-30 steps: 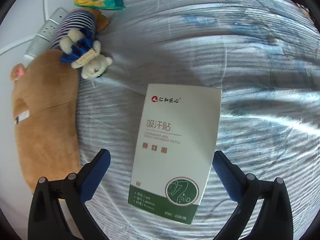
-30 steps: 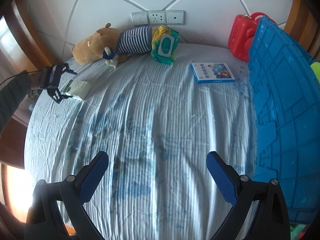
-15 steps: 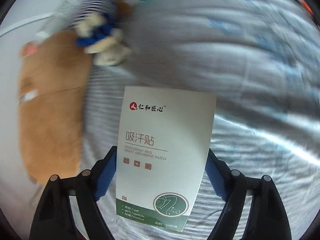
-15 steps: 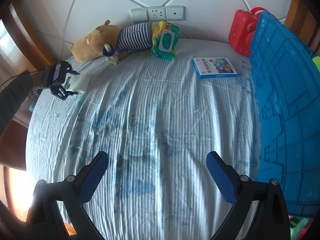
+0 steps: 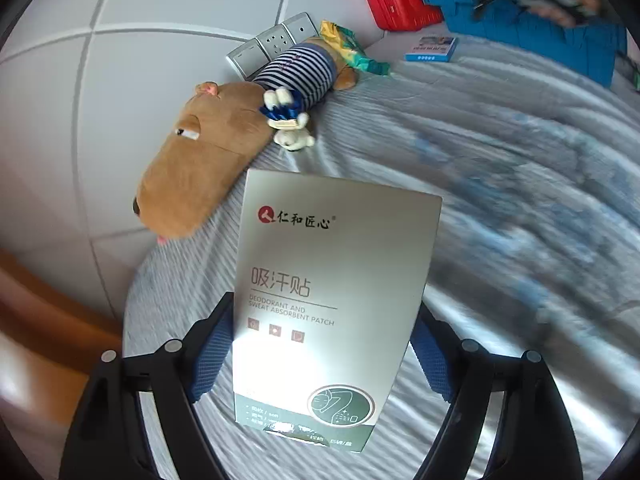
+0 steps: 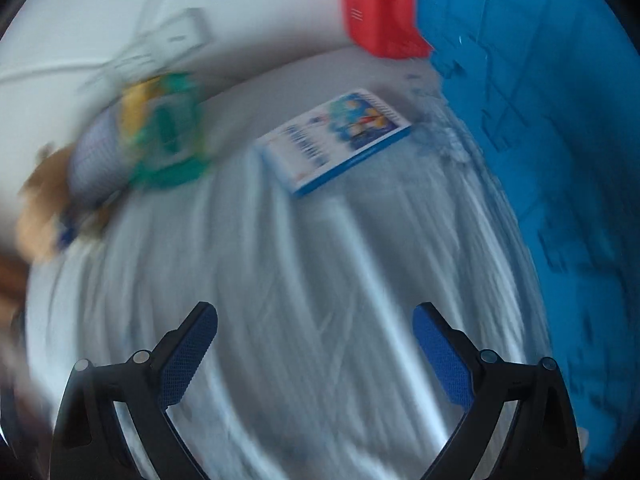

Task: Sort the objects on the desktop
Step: 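Lift the patch box with the left tool while the right tool grasps the blue Mickey box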

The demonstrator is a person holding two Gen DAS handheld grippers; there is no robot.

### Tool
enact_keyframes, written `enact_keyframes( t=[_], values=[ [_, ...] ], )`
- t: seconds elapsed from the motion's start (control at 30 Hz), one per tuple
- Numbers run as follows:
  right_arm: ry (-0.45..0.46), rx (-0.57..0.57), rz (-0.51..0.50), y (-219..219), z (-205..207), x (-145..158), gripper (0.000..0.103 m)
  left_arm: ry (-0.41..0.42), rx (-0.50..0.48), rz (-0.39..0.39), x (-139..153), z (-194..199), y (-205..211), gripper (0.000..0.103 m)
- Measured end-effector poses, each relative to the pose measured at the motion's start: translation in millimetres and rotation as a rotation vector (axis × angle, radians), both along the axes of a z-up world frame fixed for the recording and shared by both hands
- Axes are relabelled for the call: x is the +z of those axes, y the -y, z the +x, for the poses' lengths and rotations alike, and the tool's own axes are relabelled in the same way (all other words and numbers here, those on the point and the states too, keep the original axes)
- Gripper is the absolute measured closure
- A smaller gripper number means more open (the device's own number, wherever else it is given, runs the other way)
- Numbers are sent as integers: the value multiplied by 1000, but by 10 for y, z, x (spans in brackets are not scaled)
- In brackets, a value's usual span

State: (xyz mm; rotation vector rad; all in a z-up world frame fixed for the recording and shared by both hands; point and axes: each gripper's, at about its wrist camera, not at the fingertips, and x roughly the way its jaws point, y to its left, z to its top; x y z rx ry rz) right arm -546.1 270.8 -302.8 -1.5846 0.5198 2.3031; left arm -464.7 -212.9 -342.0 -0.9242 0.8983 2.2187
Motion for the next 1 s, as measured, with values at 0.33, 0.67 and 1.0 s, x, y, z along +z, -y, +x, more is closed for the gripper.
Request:
enact_keyframes(
  t=[0.33, 0.67, 1.0],
  values=[
    [50, -369, -92, -773, -1172, -767, 4, 74, 174, -13, -41, 1146, 322, 22],
    [82, -567, -16, -686, -1896, -891, 0, 102, 293, -22, -39, 1678, 489, 22],
    [130, -659, -19, -696, -2338, -816, 0, 139, 283, -12, -111, 1841, 439, 22]
  ],
)
